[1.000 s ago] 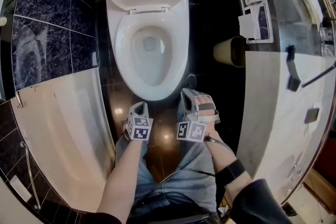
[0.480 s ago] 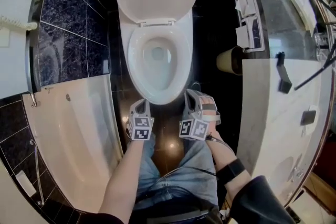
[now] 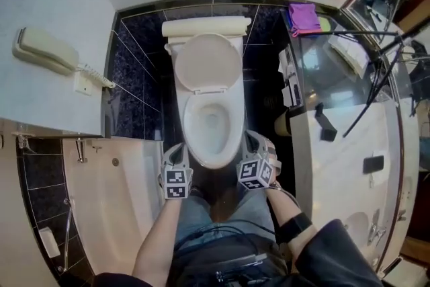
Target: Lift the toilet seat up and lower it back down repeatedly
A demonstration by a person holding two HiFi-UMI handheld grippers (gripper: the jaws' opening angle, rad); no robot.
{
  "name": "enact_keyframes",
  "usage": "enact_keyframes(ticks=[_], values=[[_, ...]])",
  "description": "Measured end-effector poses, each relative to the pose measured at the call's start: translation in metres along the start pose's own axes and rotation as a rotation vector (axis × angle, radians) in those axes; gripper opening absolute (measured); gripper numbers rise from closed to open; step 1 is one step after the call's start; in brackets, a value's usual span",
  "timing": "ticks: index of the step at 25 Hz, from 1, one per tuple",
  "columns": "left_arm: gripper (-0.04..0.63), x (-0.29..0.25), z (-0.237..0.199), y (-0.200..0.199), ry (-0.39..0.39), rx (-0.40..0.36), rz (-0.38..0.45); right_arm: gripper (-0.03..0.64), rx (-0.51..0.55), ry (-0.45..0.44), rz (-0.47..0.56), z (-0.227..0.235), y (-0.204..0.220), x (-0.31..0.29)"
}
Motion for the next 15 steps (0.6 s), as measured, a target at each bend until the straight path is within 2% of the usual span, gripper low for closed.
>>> enact_keyframes(ticks=[3, 6, 13, 15], values=[[0.000, 0.029, -0.011, -0.042, -0.020, 0.012, 0.063, 0.020, -0.034, 0.026, 0.035, 0.023, -0.020, 0.025], [0.000, 0.051, -0.021, -0.067, -0.057, 0.021, 0.112, 0.020, -0.099, 0.036, 0.073, 0.042, -0.029, 0.048], [0.000, 0.086, -0.030, -0.106, -0.091, 0.023, 0.200, 0.020, -0.398, 0.038, 0.185, 0.076, -0.028, 0.095], [0.000, 0.091, -0.032, -0.109, -0.097, 0.038, 0.219, 0.020, -0.439, 0.050, 0.204, 0.083, -0.027, 0.103]])
Point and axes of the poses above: the fingertips, and each gripper's own axes: x backward along the fingers, z to its right, y out of its underside, the point moved 10 cm from there along x, backward along the fingers, and after that the axes turned 8 degrees about -y, right-handed, at the moved point
